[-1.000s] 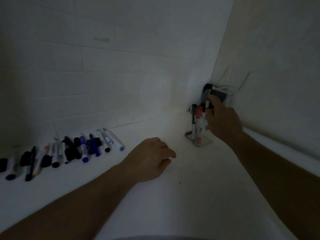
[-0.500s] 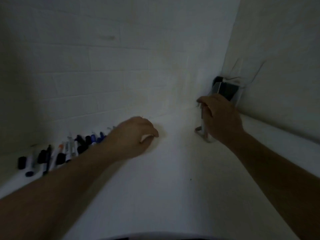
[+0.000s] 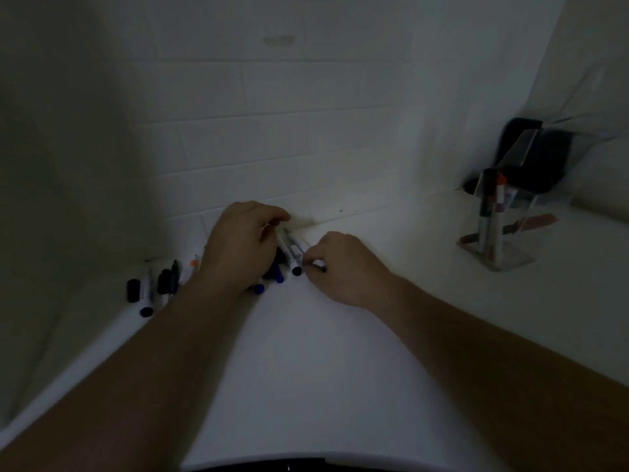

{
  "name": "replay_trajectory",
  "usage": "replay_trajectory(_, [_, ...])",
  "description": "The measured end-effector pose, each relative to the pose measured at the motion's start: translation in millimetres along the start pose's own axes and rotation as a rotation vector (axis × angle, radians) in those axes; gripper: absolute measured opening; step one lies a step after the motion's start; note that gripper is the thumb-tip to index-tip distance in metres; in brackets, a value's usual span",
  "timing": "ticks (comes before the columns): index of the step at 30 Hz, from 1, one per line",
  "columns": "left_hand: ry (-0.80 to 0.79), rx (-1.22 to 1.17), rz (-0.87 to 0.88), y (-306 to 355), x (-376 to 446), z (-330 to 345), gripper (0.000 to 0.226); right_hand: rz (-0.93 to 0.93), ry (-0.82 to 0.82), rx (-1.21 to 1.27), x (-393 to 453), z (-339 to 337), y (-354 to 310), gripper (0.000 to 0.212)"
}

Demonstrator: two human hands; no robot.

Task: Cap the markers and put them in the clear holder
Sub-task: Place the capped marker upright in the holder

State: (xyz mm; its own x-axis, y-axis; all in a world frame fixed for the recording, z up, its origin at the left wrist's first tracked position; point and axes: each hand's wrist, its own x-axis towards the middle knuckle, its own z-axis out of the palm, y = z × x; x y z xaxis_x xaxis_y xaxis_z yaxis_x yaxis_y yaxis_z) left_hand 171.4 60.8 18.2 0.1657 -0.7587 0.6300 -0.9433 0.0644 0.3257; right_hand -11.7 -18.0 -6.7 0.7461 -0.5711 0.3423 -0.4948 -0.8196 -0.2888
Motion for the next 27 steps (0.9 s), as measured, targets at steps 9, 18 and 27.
replay_trajectory(9, [-0.07, 0.049, -0.003, 2, 2, 3, 0.03, 0.255, 0.054, -0.221, -24, -37, 35, 0.017])
replay_trajectory(18, [-0.228, 0.358, 0.032, 27, 5, 21, 0.059, 0.383, 0.248, 0.141, -59, -45, 53, 0.016])
replay_trajectory(27, [-0.666, 0.518, -0.079, 42, 37, 24, 0.05, 0.379, 0.212, 0.278, -57, -45, 62, 0.014])
